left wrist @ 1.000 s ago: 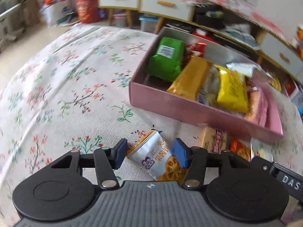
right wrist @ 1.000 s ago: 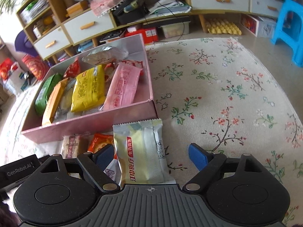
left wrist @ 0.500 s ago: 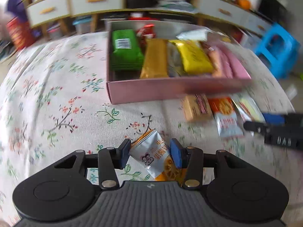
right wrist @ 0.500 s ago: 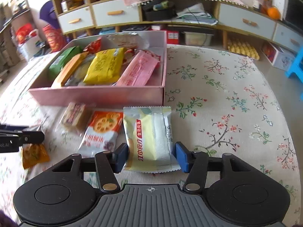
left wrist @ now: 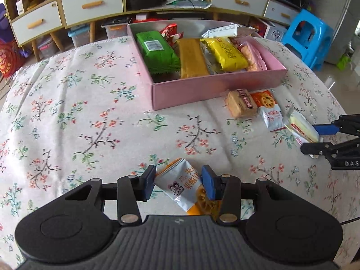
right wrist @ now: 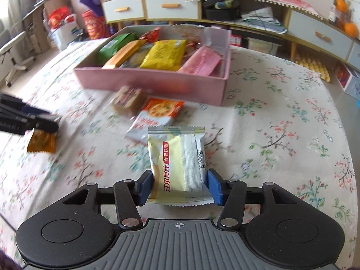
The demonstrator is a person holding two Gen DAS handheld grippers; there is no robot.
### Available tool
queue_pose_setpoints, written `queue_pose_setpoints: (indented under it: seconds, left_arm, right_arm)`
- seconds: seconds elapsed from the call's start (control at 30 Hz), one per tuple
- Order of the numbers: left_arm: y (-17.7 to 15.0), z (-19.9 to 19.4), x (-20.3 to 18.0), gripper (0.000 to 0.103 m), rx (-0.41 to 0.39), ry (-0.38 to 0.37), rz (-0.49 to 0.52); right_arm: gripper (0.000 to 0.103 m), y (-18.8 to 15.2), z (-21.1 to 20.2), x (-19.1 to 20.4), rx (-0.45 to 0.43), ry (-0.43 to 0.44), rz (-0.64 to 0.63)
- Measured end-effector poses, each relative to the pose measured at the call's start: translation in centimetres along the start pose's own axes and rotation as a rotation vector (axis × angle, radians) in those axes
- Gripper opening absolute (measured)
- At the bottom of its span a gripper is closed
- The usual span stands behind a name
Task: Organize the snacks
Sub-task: 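Grasp the lotus biscuit pack with the left tool while the right grasps the cream pack, then lift both packs and carry them over the pink box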
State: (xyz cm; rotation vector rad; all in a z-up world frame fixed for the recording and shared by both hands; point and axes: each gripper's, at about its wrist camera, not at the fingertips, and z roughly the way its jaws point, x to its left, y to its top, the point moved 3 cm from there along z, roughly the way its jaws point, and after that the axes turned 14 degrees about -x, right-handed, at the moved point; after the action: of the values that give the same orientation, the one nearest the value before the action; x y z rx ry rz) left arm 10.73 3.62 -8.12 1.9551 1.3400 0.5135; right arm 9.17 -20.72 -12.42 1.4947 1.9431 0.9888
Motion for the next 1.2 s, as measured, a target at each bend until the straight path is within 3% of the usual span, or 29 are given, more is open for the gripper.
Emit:
queue_pose_setpoints:
  seconds: [0.13, 0.2, 0.4, 0.47, 0.63, 0.83, 0.97, 1.03, 1.1, 1.2]
  left_arm:
    - [-0.4, -0.6, 0.8, 0.050, -0.036, 0.034, -0.020]
    - [-0.7, -1.0, 1.0, 0.069, -0.041, 0.045, -0.071]
    - [-1.9, -1.8, 0.9, 0.085, -0.022, 0.171, -0.254]
    - [-2.3, -1.9, 0.4, 0.086, -0.014, 0.199, -0.300]
    - [-3.1, -1.6, -1.6, 0.085, 0.009, 0.270, -0.287]
    - [-3.3, -1.3, -2.4, 0.078, -0.020, 0.342, -0.263]
    - [-3.2, -1.6, -1.9, 0.059, -0.039, 0.343, -0.264]
    - [-3.2, -1.8, -1.6, 0.055, -0.046, 0.331, -0.263]
    - [-3.2, -1.8, -1.6, 0.052, -0.051, 0.313, -0.242]
    - [-3.2, -1.8, -1.6, 0.050, -0.056, 0.286, -0.219]
  right_arm:
    - [0.055, -0.4, -0.4, 1.3, 0.003, 0.022, -0.009]
    - [0.069, -0.6, -0.4, 2.0, 0.003, 0.029, -0.029]
    - [0.076, -1.1, -0.5, 3.4, -0.012, 0.040, -0.104]
    - [0.078, -1.2, -0.5, 3.4, -0.026, 0.031, -0.106]
    - [0.080, -1.1, -0.2, 3.0, -0.040, -0.007, -0.067]
    - [0.080, -1.0, 0.1, 2.4, -0.041, -0.032, -0.002]
    - [0.078, -0.9, 0.2, 2.4, -0.041, -0.042, 0.008]
    - [0.074, -0.7, 0.2, 2.5, -0.042, -0.048, 0.008]
    - [0.059, -0.5, 0.2, 2.5, -0.043, -0.047, 0.021]
    - [0.049, -0.2, 0.3, 2.4, -0.042, -0.048, 0.038]
